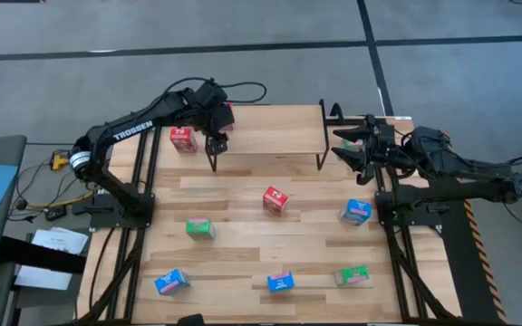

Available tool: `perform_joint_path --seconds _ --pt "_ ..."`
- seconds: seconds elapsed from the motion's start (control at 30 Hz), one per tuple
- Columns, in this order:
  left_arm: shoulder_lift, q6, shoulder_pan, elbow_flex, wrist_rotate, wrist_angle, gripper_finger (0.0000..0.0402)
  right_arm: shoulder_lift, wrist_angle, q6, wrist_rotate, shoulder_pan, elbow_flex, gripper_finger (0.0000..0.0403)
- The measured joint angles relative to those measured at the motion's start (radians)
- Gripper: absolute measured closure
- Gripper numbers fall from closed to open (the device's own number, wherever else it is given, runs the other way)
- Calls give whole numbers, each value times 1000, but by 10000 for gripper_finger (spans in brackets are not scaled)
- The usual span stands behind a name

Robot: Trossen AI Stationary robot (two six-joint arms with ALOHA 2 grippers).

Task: Stack cereal on shelf
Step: Put the middle left red cereal box on the shelf

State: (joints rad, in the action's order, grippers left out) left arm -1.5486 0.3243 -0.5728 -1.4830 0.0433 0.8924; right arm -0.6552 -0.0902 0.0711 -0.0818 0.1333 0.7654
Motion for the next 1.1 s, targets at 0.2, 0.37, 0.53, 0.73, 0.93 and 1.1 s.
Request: perform_joint_path --seconds 0.2,0.37,0.53,0.73,0.93,1.1 --pt "-8 17 5 0 17 -47 177 0 0 0 0 0 0 137" --pt "-8 15 6 0 40 -51 177 0 0 0 0 0 0 137" --pt "-8 -1 6 0 38 -65 177 0 0 0 0 0 0 137" --pt "-8 -10 8 0 23 -103 177 0 0 0 0 0 0 137" --pt "-8 -3 11 0 74 -110 177 0 0 0 0 0 0 137" --pt "-8 -3 11 0 76 -134 177 0 0 0 1 0 0 137"
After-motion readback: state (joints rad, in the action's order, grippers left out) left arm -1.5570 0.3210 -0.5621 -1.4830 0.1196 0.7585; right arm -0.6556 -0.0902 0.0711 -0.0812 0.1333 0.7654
